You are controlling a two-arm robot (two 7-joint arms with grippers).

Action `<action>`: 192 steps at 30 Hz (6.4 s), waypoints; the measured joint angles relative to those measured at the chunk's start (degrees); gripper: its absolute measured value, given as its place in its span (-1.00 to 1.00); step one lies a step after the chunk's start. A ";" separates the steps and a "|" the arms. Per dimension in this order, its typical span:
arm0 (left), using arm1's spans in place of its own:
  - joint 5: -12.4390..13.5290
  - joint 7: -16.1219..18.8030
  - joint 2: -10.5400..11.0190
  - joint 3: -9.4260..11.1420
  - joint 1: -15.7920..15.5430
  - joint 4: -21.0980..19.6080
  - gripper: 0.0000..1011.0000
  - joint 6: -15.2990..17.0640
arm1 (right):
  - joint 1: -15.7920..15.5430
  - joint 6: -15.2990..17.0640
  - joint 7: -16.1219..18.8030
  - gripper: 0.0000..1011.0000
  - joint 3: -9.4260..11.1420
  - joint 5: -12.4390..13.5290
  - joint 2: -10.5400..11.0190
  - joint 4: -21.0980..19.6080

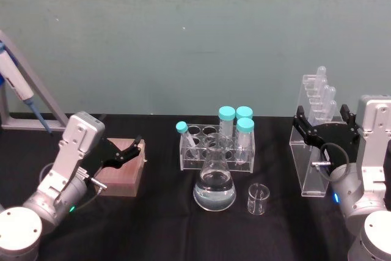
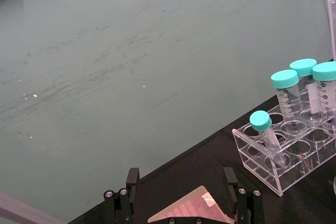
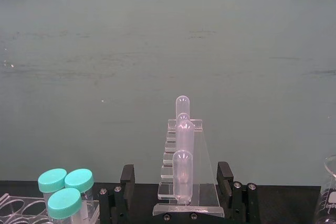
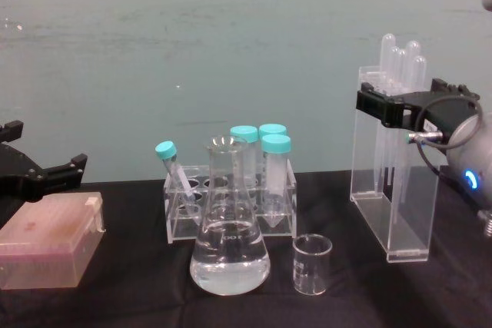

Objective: Place the experimental apparatus aside using one hand.

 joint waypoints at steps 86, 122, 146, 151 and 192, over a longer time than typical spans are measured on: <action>0.00 0.00 0.00 0.00 0.00 0.00 0.98 0.00 | 0.02 0.14 -0.44 0.18 0.15 -0.06 -0.03 -0.06; 0.00 0.00 0.00 0.00 0.00 0.00 0.98 0.00 | 0.04 -1.58 0.16 0.18 0.33 0.54 0.68 0.29; 0.00 0.00 0.00 0.00 0.00 0.00 0.98 0.00 | 0.40 -2.98 -0.19 0.18 0.73 0.01 1.13 0.40; 0.00 0.00 0.00 0.00 0.00 0.00 0.98 0.00 | 0.59 -3.41 -0.20 0.18 0.96 -0.04 1.30 0.64; 0.00 0.00 0.00 0.00 0.00 0.00 0.98 0.00 | 1.59 -5.65 1.60 0.18 4.54 2.55 3.48 1.40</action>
